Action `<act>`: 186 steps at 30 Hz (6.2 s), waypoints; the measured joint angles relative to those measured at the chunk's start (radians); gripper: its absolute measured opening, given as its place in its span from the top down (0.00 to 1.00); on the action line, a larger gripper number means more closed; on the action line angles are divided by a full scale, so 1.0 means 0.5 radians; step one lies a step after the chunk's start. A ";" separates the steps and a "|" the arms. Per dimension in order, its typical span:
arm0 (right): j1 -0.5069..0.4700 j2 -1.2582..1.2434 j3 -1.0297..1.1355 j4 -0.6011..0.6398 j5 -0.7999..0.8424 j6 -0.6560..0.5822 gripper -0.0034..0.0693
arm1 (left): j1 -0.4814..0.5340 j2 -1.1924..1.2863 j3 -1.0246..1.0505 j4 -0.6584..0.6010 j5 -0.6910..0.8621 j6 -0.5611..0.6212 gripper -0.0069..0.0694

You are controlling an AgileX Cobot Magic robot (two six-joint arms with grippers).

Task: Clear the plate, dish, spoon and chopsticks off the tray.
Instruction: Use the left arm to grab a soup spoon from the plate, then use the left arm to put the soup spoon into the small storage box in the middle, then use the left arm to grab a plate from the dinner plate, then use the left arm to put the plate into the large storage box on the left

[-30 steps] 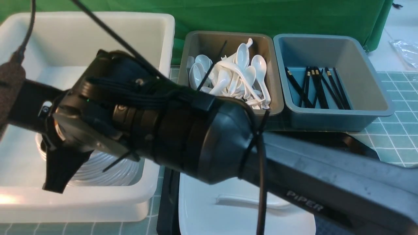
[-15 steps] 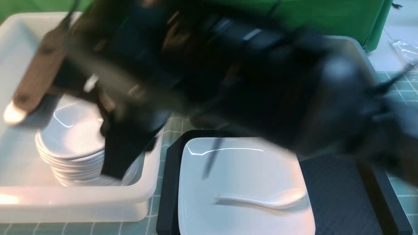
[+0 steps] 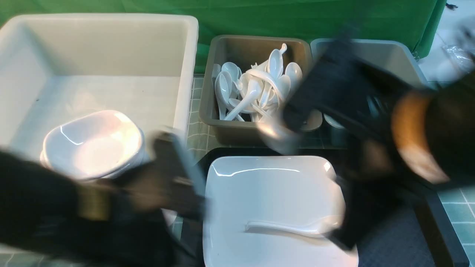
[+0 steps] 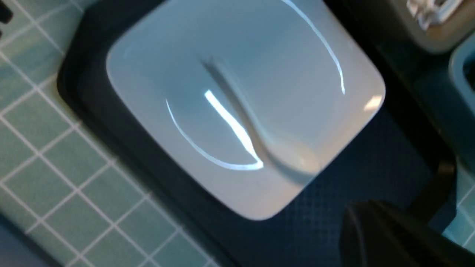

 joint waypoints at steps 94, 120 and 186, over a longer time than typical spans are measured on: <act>0.000 -1.223 0.847 -0.038 -0.247 0.374 0.83 | -0.248 0.669 0.124 0.441 -0.491 0.550 0.72; 0.000 -1.223 0.848 -0.016 -0.243 0.442 0.79 | -0.033 0.736 0.175 0.361 -0.681 0.826 0.28; 0.000 -1.225 0.584 -0.360 -0.326 0.589 0.92 | -0.535 -0.275 -0.297 0.493 -0.234 0.376 0.87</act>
